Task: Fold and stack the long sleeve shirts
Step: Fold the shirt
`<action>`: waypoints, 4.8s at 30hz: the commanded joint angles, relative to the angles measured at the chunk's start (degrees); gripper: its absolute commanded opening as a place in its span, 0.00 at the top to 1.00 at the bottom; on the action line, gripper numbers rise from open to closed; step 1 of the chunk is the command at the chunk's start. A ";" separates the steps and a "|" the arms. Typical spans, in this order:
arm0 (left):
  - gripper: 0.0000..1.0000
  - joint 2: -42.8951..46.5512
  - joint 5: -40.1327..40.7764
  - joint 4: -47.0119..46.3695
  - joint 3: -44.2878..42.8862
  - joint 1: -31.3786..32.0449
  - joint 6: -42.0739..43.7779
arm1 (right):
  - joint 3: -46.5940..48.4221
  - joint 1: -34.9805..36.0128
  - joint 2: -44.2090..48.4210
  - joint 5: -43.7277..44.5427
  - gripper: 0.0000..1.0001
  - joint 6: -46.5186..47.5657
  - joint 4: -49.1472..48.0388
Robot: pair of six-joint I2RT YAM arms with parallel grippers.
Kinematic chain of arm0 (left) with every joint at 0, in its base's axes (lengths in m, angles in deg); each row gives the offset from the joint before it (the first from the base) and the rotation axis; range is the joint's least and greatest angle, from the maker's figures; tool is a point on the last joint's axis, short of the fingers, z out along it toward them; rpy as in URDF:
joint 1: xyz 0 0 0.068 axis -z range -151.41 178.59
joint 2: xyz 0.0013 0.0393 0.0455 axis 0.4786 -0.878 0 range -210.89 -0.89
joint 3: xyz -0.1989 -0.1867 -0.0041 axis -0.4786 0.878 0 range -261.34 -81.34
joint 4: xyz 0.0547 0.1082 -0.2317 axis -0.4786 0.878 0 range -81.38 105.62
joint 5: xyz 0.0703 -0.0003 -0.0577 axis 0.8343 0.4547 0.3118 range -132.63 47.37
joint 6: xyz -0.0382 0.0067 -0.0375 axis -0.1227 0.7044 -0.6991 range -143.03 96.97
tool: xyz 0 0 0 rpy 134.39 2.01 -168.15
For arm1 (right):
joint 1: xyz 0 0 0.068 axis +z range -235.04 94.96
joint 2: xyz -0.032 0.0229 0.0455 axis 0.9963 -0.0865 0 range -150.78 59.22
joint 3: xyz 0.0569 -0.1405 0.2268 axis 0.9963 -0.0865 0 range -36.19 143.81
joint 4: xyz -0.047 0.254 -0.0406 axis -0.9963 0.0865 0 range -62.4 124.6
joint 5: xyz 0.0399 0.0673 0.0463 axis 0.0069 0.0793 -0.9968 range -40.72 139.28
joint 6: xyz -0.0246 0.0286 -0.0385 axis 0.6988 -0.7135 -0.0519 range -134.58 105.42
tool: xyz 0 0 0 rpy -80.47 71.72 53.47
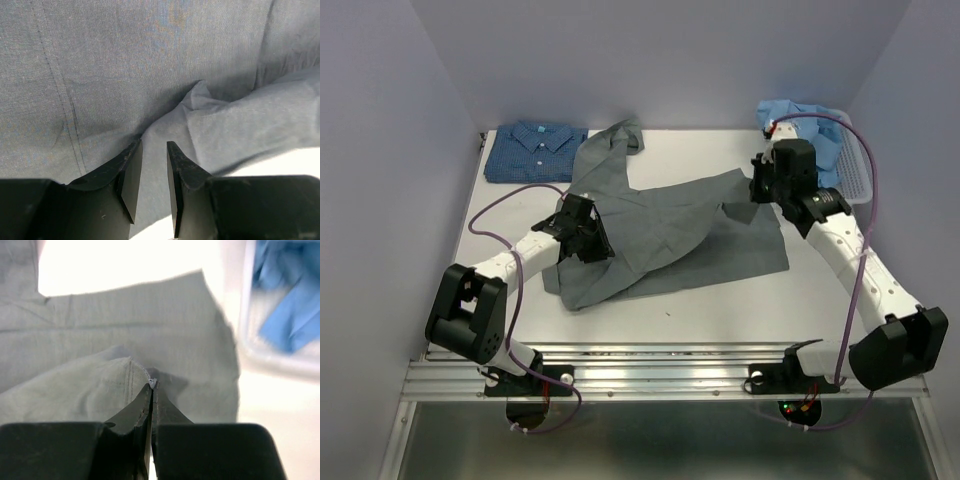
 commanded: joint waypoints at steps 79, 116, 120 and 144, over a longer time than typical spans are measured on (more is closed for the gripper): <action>0.62 6.42 3.98 8.42 5.71 0.58 -1.69 | -17.63 -1.71 4.61 19.14 0.00 -6.71 -6.90; 0.63 -0.08 5.30 7.11 6.85 -0.74 -1.25 | -16.62 -5.22 -7.59 13.84 0.99 -6.63 -2.69; 0.63 -0.70 5.56 7.55 6.41 -0.92 -1.51 | -11.52 -5.22 -8.46 19.56 0.99 -1.62 1.62; 0.45 6.24 -2.43 7.90 -0.09 0.31 2.17 | -14.31 -5.22 -0.30 -24.68 0.00 -0.56 -10.46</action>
